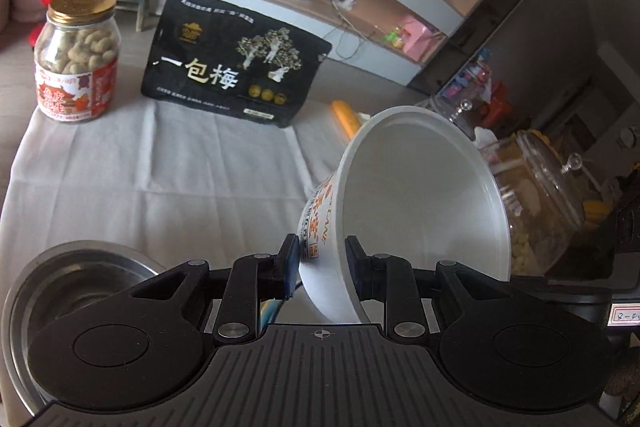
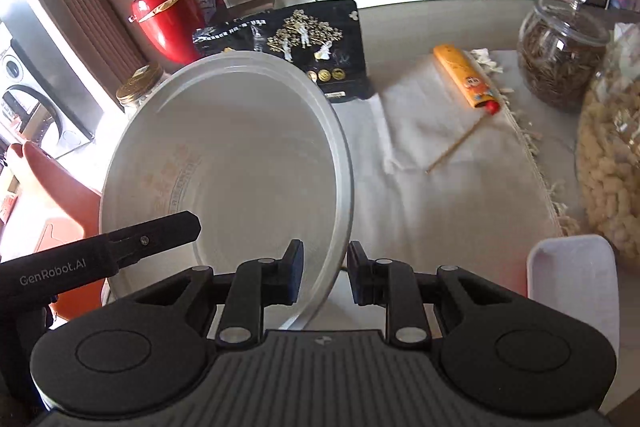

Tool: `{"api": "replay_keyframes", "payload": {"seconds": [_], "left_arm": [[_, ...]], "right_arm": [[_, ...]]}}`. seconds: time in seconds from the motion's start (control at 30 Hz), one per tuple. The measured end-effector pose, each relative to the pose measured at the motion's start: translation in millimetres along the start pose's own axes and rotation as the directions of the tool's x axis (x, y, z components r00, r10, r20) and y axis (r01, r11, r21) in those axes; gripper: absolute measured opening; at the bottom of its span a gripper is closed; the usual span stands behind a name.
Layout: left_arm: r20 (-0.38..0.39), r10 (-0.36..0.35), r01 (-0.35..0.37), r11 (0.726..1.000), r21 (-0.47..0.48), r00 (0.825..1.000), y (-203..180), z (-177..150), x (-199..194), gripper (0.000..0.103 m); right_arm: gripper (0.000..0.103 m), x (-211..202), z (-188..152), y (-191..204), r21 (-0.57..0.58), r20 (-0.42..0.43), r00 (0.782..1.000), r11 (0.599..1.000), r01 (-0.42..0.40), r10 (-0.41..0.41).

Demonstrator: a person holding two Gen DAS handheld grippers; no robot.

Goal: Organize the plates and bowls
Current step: 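Grasp the white plastic bowl rim with the left gripper and lift it, then lower the white plastic bowl into the blue bowl, open the left gripper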

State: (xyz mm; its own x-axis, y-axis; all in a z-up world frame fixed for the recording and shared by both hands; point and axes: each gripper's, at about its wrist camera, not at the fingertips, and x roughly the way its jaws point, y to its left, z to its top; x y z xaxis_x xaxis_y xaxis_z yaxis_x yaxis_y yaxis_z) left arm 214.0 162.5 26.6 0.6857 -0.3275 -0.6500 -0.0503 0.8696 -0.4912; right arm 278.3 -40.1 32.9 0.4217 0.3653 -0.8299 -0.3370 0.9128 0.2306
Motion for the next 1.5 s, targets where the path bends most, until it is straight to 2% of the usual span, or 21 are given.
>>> {"api": "replay_keyframes", "payload": {"seconds": [0.1, 0.2, 0.4, 0.53, 0.73, 1.07, 1.2, 1.27, 1.5], "left_arm": [[-0.020, -0.023, 0.024, 0.999, 0.031, 1.000, -7.9, -16.2, -2.8, 0.029], [-0.040, -0.055, 0.054, 0.998, -0.021, 0.998, 6.5, -28.6, -5.9, 0.028], [-0.067, -0.045, 0.036, 0.990, -0.133, 0.997, 41.0, -41.0, -4.0, 0.025], [-0.121, -0.061, 0.038, 0.982, -0.184, 0.991, 52.5, -45.9, 10.7, 0.025], [-0.126, -0.094, 0.073, 0.984, -0.162, 0.988, 46.2, -47.5, 10.4, 0.025], [-0.128, -0.082, 0.068, 0.992, -0.111, 0.988, 33.5, -49.7, 7.1, 0.026], [-0.123, -0.064, 0.053, 0.995, -0.090, 0.990, 28.9, -50.7, 5.2, 0.026], [-0.118, -0.071, 0.061, 0.995, -0.084, 0.990, 26.7, -51.7, 1.9, 0.026], [-0.093, -0.089, 0.083, 0.994, -0.065, 0.992, 20.5, -53.2, -10.4, 0.026]], "right_arm": [[0.023, -12.2, -31.4, -25.7, 0.050, -0.012, 1.000, 0.999, -0.016, 0.017], [0.023, -16.0, -51.0, -32.5, 0.063, -0.004, 0.999, 0.997, -0.053, 0.053], [0.023, 1.7, -63.8, -18.6, 0.028, -0.010, 0.995, 0.995, -0.095, 0.096], [0.027, 15.2, -68.4, -8.0, -0.010, 0.005, 0.999, 0.999, -0.047, 0.047], [0.029, 8.9, -66.7, -15.6, 0.009, 0.056, 0.998, 1.000, -0.019, 0.018], [0.033, 18.0, -75.7, -31.6, 0.098, 0.047, 0.998, 0.995, -0.033, 0.029], [0.037, 14.4, -80.1, -29.8, 0.081, 0.049, 0.998, 0.996, -0.034, 0.030], [0.041, 10.3, -81.2, -28.5, 0.075, 0.055, 0.998, 0.996, -0.040, 0.036], [0.045, -5.3, -82.1, -26.0, 0.069, 0.100, 0.994, 0.996, -0.049, 0.042]]}}
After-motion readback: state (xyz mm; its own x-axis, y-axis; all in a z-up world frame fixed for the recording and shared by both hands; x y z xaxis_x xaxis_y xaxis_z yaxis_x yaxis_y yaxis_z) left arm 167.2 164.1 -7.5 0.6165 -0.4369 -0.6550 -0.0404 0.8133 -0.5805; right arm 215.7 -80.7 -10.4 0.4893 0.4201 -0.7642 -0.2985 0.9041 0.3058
